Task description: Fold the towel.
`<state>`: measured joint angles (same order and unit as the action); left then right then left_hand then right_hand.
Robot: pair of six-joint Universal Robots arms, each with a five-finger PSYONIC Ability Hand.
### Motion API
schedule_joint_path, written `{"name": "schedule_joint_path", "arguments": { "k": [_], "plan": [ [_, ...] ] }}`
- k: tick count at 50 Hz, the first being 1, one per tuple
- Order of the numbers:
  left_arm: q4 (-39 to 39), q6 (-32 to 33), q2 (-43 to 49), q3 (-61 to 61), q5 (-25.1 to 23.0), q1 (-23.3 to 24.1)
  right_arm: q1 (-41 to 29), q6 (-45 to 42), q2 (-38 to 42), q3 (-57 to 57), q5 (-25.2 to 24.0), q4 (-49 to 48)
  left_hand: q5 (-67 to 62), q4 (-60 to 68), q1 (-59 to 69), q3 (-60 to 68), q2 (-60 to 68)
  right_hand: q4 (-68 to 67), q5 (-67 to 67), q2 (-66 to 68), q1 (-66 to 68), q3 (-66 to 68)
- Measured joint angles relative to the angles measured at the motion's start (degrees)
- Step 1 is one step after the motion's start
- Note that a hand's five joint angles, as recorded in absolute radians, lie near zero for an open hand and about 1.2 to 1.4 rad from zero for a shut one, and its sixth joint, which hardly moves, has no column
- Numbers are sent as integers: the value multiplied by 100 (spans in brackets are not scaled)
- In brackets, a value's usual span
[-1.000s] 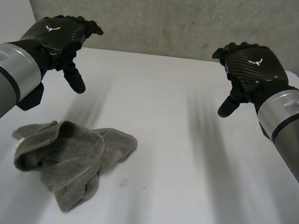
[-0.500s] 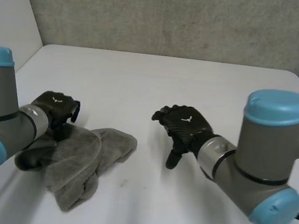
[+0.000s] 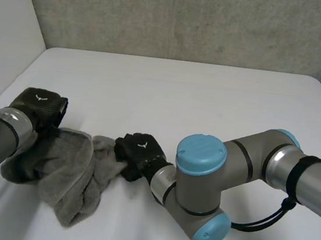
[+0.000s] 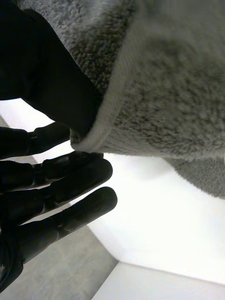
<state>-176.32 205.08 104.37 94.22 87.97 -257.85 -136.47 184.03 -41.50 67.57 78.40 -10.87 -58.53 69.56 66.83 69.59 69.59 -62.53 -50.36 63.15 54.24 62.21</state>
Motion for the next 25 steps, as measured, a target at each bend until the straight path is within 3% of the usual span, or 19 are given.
{"name": "schedule_joint_path", "arguments": {
  "k": [6, 11, 17, 25],
  "plan": [
    [-23, -36, -424, 131, -3, 30, 45, -9, -224, 23, 579, -265, -1, 14, 22, 2, 4, -548, -474, 418, 103, 526],
    [-117, -296, -1012, 158, -5, 30, 458, -230, -1133, 384, 1046, -311, -21, 15, 24, 3, 5, -554, -475, 418, 103, 526],
    [-211, -786, -1575, 214, -43, 26, 1249, -1012, -2478, 938, 832, 164, -28, 16, 56, 5, 6, -557, -537, 418, 103, 570],
    [-211, -1422, -2266, 470, -430, 68, 1881, -1746, -3273, 1048, 365, 1417, -27, 17, 56, 7, 11, -567, -550, 418, 103, 570]
  ]
}}
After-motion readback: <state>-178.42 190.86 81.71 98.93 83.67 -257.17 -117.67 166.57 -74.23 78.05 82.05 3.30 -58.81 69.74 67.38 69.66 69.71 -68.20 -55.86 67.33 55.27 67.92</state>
